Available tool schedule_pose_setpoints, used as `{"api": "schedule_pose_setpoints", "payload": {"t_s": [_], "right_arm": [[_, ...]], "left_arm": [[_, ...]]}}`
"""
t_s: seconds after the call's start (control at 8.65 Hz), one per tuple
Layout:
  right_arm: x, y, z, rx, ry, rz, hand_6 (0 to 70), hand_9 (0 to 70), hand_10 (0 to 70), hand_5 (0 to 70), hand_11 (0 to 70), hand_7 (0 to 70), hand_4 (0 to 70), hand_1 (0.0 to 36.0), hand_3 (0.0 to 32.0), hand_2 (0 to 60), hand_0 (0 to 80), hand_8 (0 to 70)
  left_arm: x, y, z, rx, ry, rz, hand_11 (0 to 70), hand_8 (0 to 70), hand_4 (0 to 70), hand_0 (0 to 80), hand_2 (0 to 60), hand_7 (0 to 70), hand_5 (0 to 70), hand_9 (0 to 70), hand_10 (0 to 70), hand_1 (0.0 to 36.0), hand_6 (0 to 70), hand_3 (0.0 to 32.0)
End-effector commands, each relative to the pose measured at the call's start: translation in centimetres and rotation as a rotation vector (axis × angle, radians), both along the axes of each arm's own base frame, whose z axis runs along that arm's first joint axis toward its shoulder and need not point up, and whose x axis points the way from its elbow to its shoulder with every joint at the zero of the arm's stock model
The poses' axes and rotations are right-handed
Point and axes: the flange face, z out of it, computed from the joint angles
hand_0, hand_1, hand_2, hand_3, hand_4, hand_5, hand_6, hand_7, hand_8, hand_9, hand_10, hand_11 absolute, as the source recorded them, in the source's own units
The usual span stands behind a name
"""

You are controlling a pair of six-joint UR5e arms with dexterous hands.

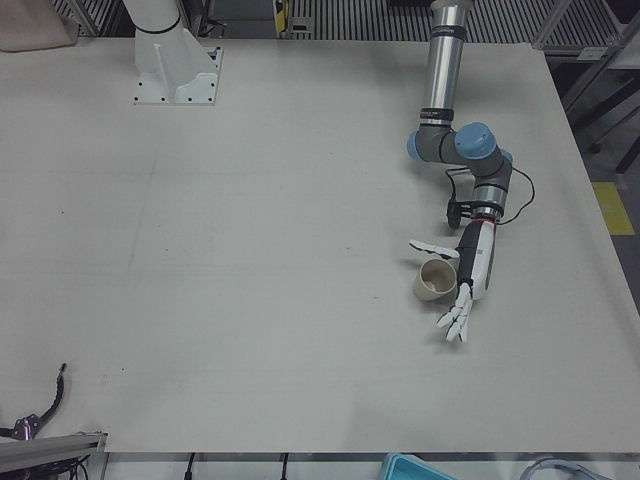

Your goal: Pour water

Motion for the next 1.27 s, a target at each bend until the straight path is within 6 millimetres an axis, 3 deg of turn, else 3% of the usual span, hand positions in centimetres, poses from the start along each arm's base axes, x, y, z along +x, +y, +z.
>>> {"api": "schedule_pose_setpoints", "payload": {"t_s": [0.0,0.12,0.46,0.58,0.69,0.92,1.04,1.16], "right_arm": [[-0.17,0.06,0.18,-0.004,0.004,-0.004,0.0,1.5,0.0,5.0,0.0,0.0,15.3,11.7,0.0,0.0,54.1,1.2],[0.09,0.1,0.31,-0.007,0.005,0.001,0.0,1.6,0.0,4.9,0.0,0.0,15.4,11.6,0.0,0.0,54.2,1.3],[0.07,0.19,0.58,-0.012,0.008,-0.001,0.0,2.0,0.0,4.6,0.0,0.0,15.2,11.1,0.0,0.0,53.5,1.5],[0.05,0.17,0.77,-0.016,0.011,-0.002,0.0,2.1,0.0,4.8,0.0,0.0,15.3,11.1,0.0,0.0,53.5,1.5],[0.03,0.15,0.83,-0.017,0.012,-0.002,0.0,2.2,0.0,4.7,0.0,0.0,15.3,11.0,0.0,0.0,53.5,1.6],[0.01,0.11,0.96,-0.02,0.015,-0.002,0.0,2.3,0.0,4.6,0.0,0.0,15.1,10.7,0.0,0.0,53.2,1.7],[-0.03,0.07,1.08,-0.023,0.017,-0.003,0.0,2.3,0.0,4.7,0.0,0.0,15.0,10.5,0.0,0.0,53.1,1.7],[-0.09,0.1,1.02,-0.021,0.016,-0.005,0.0,2.4,0.0,4.7,0.0,0.0,15.0,10.4,0.0,0.0,53.0,1.7]], "left_arm": [[0.71,0.03,0.28,-0.016,0.033,0.014,9.5,0.0,12.0,51.0,0.0,15.4,19.4,1.6,5.3,11.0,0.0,0.0],[0.86,-0.06,0.15,-0.016,0.038,0.016,9.4,0.0,12.7,51.5,0.0,16.0,22.0,1.8,5.2,11.5,0.0,0.0],[0.74,0.01,0.22,-0.024,0.059,0.02,9.4,0.0,29.7,56.9,1.1,15.7,51.6,1.7,5.1,17.3,0.0,0.0],[0.76,-0.01,0.17,-0.024,0.062,0.02,9.1,0.0,33.7,59.2,6.7,19.8,63.4,2.5,4.8,20.2,0.0,0.0],[0.72,0.02,0.23,-0.032,0.067,0.02,8.8,0.0,34.9,58.3,8.0,27.0,70.0,4.0,4.7,19.2,2.6,0.0],[0.48,0.07,0.37,-0.055,0.089,0.005,9.1,0.0,31.6,58.0,22.0,28.9,70.0,4.3,4.8,23.0,4.6,0.0],[0.45,0.06,0.35,-0.061,0.099,0.004,9.1,0.0,31.4,57.4,24.2,28.7,70.0,4.3,4.8,23.2,4.7,0.0],[0.43,0.11,0.28,-0.074,0.119,0.008,9.0,0.0,30.5,55.4,34.1,28.5,70.0,4.3,4.8,24.2,4.7,0.0]]}}
